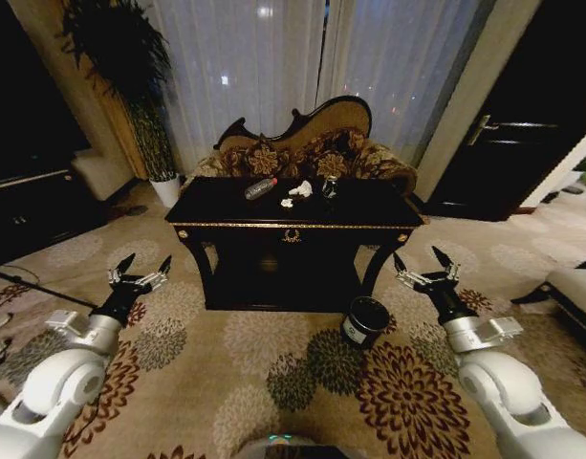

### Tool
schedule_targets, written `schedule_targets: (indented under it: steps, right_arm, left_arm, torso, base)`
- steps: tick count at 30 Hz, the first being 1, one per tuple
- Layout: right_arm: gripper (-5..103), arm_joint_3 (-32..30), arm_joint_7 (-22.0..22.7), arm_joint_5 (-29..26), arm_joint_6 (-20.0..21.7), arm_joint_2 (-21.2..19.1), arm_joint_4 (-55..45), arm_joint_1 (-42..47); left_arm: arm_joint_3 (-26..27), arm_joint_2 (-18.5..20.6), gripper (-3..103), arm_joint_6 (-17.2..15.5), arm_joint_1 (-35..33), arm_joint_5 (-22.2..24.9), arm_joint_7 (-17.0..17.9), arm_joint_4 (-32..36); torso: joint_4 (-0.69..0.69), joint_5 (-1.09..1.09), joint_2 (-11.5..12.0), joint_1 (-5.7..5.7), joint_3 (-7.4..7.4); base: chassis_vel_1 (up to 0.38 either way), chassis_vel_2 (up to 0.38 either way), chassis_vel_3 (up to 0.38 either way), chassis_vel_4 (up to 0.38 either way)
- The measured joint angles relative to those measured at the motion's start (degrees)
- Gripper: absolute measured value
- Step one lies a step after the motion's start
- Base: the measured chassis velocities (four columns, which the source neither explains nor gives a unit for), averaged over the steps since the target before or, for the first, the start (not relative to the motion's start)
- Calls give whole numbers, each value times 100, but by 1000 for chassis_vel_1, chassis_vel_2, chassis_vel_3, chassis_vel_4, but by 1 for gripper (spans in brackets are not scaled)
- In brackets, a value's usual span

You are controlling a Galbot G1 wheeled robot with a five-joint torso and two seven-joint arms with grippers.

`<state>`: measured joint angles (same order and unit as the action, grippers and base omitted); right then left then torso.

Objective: Move to the front of the table and place the trash on the table into the trash bin.

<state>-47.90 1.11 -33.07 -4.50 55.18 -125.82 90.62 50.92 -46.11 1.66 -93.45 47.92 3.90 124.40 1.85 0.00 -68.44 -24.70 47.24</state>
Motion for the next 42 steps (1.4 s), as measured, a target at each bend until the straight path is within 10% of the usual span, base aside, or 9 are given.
schedule_targets:
  steps: [42]
  right_arm:
    - [100, 23, 148, 74, -33, 39, 12, 22]
  left_arm:
    - [44, -48, 100, 34, -75, -30, -25, 73]
  torso:
    - [-1, -1, 2, -5, 2]
  base:
    - [-163, 163, 164, -167]
